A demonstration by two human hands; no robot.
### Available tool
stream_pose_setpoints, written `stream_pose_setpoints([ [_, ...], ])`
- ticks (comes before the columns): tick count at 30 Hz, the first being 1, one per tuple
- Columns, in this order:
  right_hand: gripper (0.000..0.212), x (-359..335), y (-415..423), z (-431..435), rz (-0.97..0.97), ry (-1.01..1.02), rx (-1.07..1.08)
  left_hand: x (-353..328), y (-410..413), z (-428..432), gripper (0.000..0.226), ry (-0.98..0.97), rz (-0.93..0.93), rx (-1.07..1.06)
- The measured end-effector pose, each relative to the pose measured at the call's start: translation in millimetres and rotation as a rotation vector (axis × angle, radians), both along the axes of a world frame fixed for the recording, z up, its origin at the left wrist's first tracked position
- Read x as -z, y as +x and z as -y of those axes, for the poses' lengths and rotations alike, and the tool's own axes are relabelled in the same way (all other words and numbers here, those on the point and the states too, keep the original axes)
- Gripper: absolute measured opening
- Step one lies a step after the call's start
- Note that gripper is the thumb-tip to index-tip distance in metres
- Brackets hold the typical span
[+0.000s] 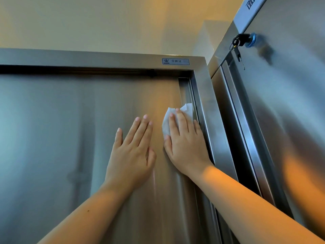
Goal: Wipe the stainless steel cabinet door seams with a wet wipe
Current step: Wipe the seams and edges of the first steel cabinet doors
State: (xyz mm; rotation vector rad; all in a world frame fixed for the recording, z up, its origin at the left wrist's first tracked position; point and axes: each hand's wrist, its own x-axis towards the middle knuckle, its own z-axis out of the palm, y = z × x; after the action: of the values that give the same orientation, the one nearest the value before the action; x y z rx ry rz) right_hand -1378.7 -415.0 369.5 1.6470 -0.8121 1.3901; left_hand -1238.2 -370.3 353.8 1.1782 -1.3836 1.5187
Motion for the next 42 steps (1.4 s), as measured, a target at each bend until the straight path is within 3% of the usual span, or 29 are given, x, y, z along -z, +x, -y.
stream_pose_setpoints([
  [4,0.072,5,-3,4,-0.069,0.178,0.019,0,0,-1,0.059,0.023,-0.007,0.000],
  [10,0.080,6,-13,6,-0.070,0.339,-0.130,1,0,-1,0.060,0.039,-0.007,-0.006],
  [13,0.084,-9,-11,4,-0.054,0.385,-0.072,2,0,-1,0.060,0.033,0.004,-0.012],
  [16,0.092,-31,-12,3,-0.095,0.327,0.220,2,1,-2,0.060,0.033,0.008,-0.004],
  [18,0.096,-40,-15,0,-0.125,0.305,0.300,2,0,-3,0.059,0.028,0.012,-0.005],
  [25,0.094,-28,-21,0,-0.190,0.284,0.325,2,0,-2,0.059,0.008,0.026,-0.011],
  [32,0.090,-75,-21,-4,-0.181,0.251,0.314,2,1,0,0.058,-0.011,0.032,0.002],
  [38,0.095,-65,-23,3,-0.183,0.196,0.318,1,1,0,0.058,-0.015,0.039,-0.022],
  [42,0.087,-95,-20,2,-0.150,0.227,0.318,1,2,1,0.059,-0.020,0.036,-0.024],
])
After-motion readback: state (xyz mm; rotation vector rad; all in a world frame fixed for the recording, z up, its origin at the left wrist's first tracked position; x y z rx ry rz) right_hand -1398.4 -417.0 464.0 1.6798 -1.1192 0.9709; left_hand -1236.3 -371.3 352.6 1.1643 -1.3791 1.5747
